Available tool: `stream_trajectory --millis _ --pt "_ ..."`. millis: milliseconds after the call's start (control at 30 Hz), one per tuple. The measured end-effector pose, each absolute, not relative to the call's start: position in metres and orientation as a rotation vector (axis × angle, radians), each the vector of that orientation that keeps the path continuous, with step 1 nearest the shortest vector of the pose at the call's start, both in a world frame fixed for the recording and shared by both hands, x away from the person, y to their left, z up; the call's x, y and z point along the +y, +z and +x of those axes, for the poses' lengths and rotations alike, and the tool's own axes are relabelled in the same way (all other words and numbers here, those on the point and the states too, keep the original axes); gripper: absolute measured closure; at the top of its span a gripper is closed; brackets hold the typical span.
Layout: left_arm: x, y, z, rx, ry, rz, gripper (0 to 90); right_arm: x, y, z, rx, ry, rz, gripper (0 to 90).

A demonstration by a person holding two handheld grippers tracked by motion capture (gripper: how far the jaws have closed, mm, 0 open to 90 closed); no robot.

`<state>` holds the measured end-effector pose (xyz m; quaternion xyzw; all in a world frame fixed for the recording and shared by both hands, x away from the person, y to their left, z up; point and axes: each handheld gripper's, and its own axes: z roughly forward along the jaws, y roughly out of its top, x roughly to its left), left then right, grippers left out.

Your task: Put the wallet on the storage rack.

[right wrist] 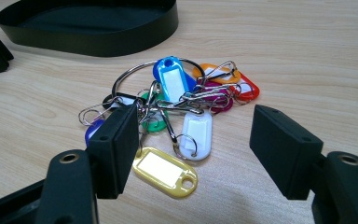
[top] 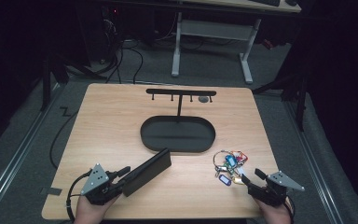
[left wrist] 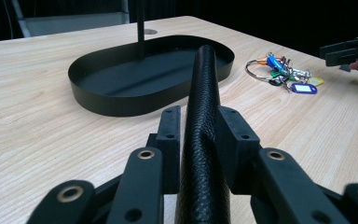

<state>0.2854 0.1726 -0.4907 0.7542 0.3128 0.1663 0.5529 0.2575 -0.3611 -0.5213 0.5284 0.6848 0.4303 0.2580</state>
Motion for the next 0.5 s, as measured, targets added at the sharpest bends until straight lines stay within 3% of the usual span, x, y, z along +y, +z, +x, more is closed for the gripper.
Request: stream_trajectory --millis 500 --pt "0.1667 -0.4919 0.2832 0.707 0.404 1.837 65.3 -0.3613 -0.5216 0.2579 1.862 1.166 1.430 33.2"
